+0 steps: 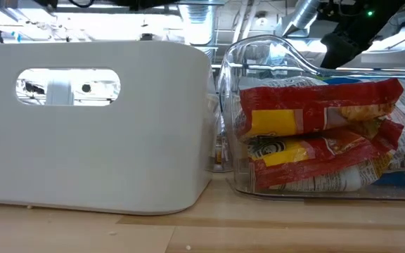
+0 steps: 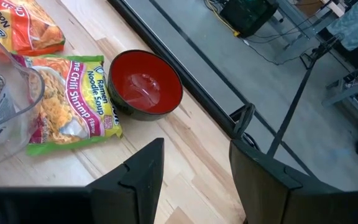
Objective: Pick & Place Food Item
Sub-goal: Put the orange noodle pack into the bottom transparent bin
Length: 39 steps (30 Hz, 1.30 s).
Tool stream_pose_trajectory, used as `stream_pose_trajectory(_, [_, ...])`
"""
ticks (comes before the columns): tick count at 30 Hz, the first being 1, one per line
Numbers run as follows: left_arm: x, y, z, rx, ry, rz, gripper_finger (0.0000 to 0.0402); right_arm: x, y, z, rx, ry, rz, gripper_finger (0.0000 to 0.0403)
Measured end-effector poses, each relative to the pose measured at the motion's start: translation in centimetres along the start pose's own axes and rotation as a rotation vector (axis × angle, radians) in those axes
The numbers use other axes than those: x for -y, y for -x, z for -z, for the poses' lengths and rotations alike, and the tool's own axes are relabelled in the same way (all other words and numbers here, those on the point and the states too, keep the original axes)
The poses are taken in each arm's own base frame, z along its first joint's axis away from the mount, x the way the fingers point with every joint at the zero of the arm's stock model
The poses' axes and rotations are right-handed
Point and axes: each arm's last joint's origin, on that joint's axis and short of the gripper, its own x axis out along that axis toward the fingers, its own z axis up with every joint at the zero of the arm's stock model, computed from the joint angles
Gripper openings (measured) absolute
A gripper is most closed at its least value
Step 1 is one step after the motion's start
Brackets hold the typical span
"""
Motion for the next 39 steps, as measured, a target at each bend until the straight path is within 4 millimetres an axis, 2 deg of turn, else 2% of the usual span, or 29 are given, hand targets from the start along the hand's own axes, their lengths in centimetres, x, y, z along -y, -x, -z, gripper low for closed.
stream_pose_trajectory(3, [-3.4,1.3,-1.0,0.002,0.074,-0.279,0.0109,0.0,0.0,0.0,0.000,0.000,0.000,0.0176])
stream_pose_trajectory(5, [-5.5,2.2,-1.1,0.007,0.102,-0.391,0.0111,0.0,0.0,0.0,0.000,0.000,0.000,0.0176])
stream_pose_trajectory(8, [-8.2,3.3,-1.0,0.037,0.126,-0.503,0.0113,0.0,0.0,0.0,0.000,0.000,0.000,0.0176])
stream_pose_trajectory(11, [-10.2,3.5,0.0,0.065,0.132,-0.522,0.0113,0.0,0.0,0.0,0.000,-0.001,0.000,0.0176])
stream_pose_trajectory(17, [-14.4,1.6,3.0,0.015,0.231,-0.564,0.0105,0.0,0.0,-0.1,0.002,-0.007,-0.002,0.0176])
stream_pose_trajectory(21, [-16.6,-1.0,5.3,-0.131,0.276,-0.460,0.0105,0.0,0.0,-0.1,0.002,-0.007,-0.002,0.0176])
stream_pose_trajectory(25, [-17.8,-3.3,6.9,-0.279,0.294,-0.391,0.0106,0.0,0.0,0.0,0.001,-0.004,-0.001,0.0176])
stream_pose_trajectory(30, [-18.2,-5.3,9.1,-0.356,0.315,-0.291,0.0107,0.0,0.0,0.0,-0.003,-0.001,-0.002,0.0176])
stream_pose_trajectory(33, [-17.4,-5.9,11.5,-0.452,0.361,-0.154,0.0107,0.0,0.0,0.0,-0.005,0.001,-0.003,0.0176])
stream_pose_trajectory(39, [-15.0,-5.6,15.8,-0.672,0.455,0.145,0.0107,0.0,0.0,0.0,-0.007,0.002,-0.004,0.0176])
